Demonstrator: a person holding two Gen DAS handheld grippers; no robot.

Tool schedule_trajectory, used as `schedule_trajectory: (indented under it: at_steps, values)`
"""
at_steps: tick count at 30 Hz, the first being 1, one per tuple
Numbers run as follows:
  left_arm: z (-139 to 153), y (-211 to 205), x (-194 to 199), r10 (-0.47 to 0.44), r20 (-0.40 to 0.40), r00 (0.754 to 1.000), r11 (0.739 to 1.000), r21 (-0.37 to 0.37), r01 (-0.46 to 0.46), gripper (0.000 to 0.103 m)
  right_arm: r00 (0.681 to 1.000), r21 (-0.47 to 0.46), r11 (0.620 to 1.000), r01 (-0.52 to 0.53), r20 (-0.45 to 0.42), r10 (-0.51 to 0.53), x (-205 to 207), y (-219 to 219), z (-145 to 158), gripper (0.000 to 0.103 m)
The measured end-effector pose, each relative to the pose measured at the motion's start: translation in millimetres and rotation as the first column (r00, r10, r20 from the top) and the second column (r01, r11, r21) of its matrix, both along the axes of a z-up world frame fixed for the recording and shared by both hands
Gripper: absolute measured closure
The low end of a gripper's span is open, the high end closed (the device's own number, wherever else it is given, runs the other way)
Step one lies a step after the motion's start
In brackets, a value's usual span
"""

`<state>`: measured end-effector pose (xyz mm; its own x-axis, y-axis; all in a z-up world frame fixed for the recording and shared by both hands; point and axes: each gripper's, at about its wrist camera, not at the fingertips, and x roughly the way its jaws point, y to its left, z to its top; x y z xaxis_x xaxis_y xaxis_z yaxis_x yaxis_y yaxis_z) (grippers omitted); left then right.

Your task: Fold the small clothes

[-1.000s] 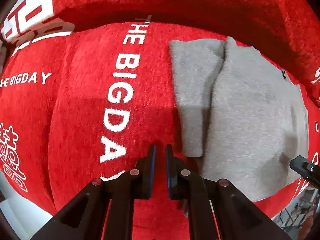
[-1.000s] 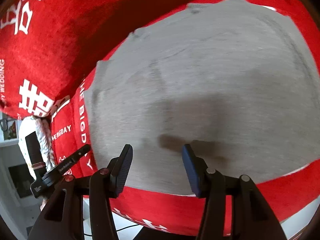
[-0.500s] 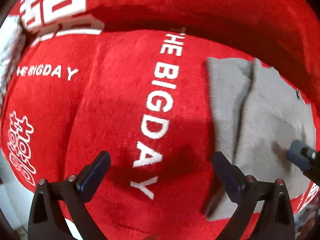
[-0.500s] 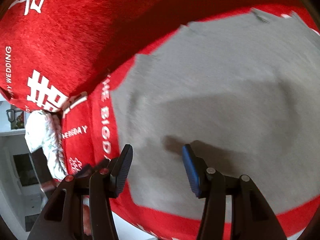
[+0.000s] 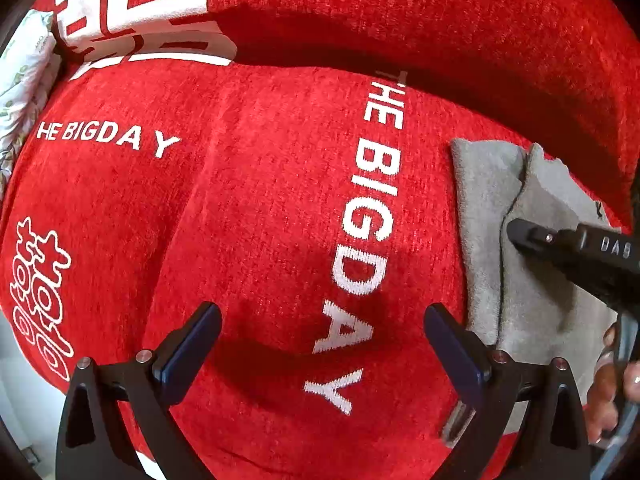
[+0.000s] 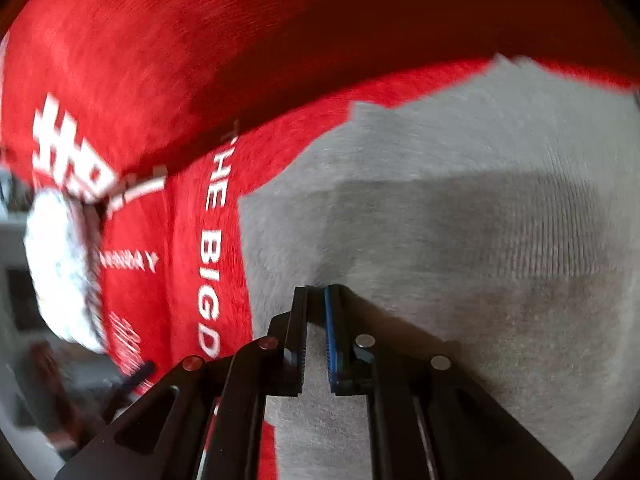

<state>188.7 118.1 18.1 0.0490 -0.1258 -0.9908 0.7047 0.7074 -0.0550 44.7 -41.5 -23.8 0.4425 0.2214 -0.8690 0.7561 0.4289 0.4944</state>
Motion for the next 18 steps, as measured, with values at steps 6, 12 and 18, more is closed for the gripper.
schedule_trajectory:
  at_steps: [6,12,18]
  values:
    - [4,-6,-4,-0.004,-0.015,1.000,1.000,-0.007,0.004,0.002,0.998,0.054,0.998,-0.036,0.046,0.033,-18,16,22,0.092]
    - [4,-9,-11,-0.034,-0.017,0.999,0.999,-0.010,0.033,0.002,0.988,0.289,0.952,0.101,0.086,-0.131,-96,67,20,0.029]
    - [5,-8,-25,-0.075,-0.023,0.997,0.997,-0.004,0.075,0.002,0.883,0.469,0.790,0.395,0.041,-0.467,-172,102,-23,0.030]
